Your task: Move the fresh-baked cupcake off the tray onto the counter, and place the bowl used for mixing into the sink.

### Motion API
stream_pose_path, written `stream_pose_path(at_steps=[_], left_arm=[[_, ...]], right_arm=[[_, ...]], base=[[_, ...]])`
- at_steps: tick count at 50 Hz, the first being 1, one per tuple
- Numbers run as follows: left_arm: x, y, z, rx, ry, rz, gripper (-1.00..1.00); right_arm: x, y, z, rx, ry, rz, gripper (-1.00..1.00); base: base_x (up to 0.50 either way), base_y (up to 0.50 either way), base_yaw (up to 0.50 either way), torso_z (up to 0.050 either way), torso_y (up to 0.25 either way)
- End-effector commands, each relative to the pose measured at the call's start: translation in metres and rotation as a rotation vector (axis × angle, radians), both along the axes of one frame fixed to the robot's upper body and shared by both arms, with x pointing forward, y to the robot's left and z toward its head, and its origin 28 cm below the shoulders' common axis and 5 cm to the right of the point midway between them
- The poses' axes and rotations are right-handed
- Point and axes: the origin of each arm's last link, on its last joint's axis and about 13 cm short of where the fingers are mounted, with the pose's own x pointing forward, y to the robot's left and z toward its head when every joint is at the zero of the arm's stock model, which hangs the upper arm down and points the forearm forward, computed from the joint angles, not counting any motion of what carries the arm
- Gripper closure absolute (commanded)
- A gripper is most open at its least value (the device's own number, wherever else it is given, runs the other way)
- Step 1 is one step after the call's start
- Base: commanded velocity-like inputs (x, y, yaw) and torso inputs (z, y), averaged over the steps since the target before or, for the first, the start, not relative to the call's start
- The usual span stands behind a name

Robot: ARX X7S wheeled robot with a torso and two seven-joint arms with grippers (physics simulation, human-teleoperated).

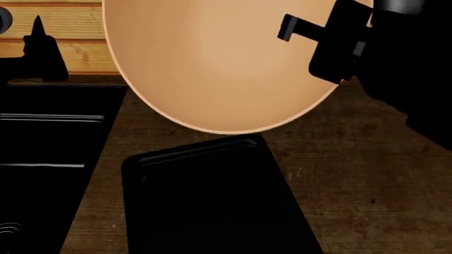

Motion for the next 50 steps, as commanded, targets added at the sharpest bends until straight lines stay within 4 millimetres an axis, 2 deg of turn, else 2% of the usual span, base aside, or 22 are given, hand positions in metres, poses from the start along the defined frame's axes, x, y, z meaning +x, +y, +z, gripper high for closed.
stream_pose_path(at_steps=[1,21,23,24,31,33,37,45,50], left_arm=[[0.001,0.000,0.000,-0.015,-0.003,-0.005,-1.00],[0.001,0.000,0.000,-0.015,-0.003,-0.005,-1.00],[0.001,0.000,0.000,-0.015,-0.001,-0.003,-1.00],[0.002,0.000,0.000,-0.014,0.000,-0.003,-1.00],[0.004,0.001,0.003,-0.020,0.000,0.001,-1.00],[0.004,0.000,0.003,-0.020,0.000,-0.001,-1.00],[0.004,0.001,0.003,-0.020,-0.001,0.003,-1.00],[0.004,0.003,0.002,-0.020,-0.003,0.010,-1.00],[0.005,0.013,0.011,-0.028,-0.031,0.059,-1.00]], right_arm=[[0.001,0.001,0.002,-0.042,-0.009,-0.055,1.00],[0.001,0.001,0.002,-0.042,-0.009,-0.055,1.00],[-0.002,0.003,0.010,0.023,0.024,-0.010,1.00],[-0.003,0.003,0.017,0.110,0.080,0.025,1.00],[-0.014,0.003,0.046,0.192,0.191,0.005,1.00],[-0.014,0.004,0.049,0.211,0.232,0.007,1.00],[-0.017,0.005,0.048,0.263,0.286,0.024,1.00],[-0.027,0.005,0.041,0.252,0.347,-0.001,1.00],[-0.035,0.001,0.034,0.246,0.360,-0.029,1.00]], base=[[0.00,0.00,0.00,0.000,0.000],[0.00,0.00,0.00,0.000,0.000],[0.00,0.00,0.00,0.000,0.000],[0.00,0.00,0.00,0.000,0.000],[0.00,0.00,0.00,0.000,0.000],[0.00,0.00,0.00,0.000,0.000],[0.00,0.00,0.00,0.000,0.000],[0.00,0.00,0.00,0.000,0.000],[0.00,0.00,0.00,0.000,0.000]])
